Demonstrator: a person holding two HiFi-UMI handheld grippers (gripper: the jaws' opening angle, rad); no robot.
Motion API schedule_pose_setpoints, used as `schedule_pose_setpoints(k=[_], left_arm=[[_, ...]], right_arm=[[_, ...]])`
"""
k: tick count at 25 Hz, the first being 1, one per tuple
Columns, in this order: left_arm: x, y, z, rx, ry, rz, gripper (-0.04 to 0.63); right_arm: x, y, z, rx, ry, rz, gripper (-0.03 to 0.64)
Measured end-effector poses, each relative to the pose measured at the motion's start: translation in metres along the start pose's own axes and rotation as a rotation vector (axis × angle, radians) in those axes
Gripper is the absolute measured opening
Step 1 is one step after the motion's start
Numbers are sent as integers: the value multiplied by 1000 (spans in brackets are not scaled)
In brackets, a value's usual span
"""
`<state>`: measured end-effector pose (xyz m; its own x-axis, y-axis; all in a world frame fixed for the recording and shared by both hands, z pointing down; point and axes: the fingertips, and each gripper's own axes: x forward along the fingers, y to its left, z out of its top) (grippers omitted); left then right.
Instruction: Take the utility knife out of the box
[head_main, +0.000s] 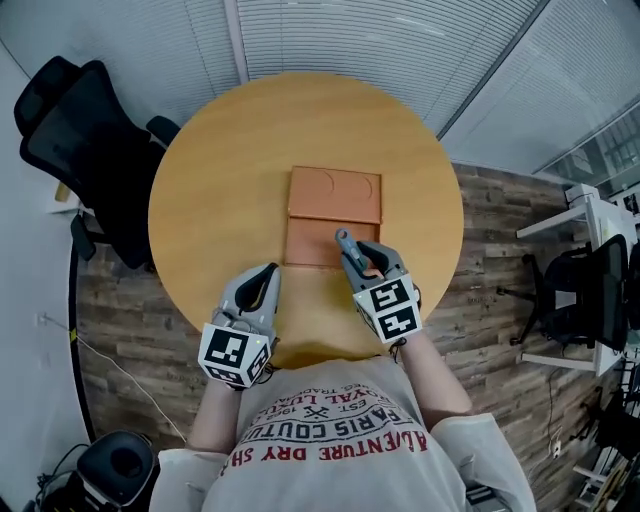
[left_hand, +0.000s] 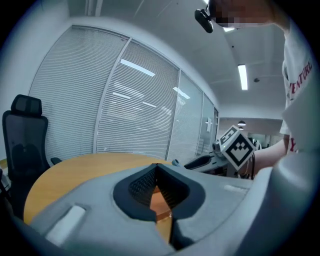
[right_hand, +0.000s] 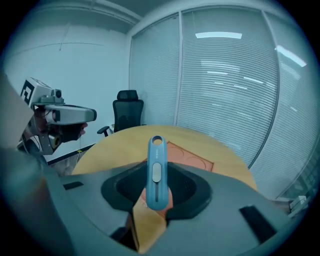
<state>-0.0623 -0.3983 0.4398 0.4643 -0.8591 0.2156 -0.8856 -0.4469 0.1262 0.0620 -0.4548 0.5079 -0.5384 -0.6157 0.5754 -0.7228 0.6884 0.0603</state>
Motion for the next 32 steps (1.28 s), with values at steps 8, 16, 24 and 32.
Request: schedule_pose_setpoints(k=[8, 16, 24, 32], left_arm=[[-25, -27, 26, 60, -45, -56, -5], [-62, -45, 45, 98, -94, -83, -5], [-82, -39, 50, 111, -106, -68, -5], [-88, -33, 53, 120, -109, -64, -5]], right_arm=[[-76, 10, 30, 32, -192, -104, 133], [-129, 32, 36, 90, -369, -182, 133], [-150, 55, 48, 80, -434, -219, 133], [-157, 60, 53, 77, -452, -245, 133]])
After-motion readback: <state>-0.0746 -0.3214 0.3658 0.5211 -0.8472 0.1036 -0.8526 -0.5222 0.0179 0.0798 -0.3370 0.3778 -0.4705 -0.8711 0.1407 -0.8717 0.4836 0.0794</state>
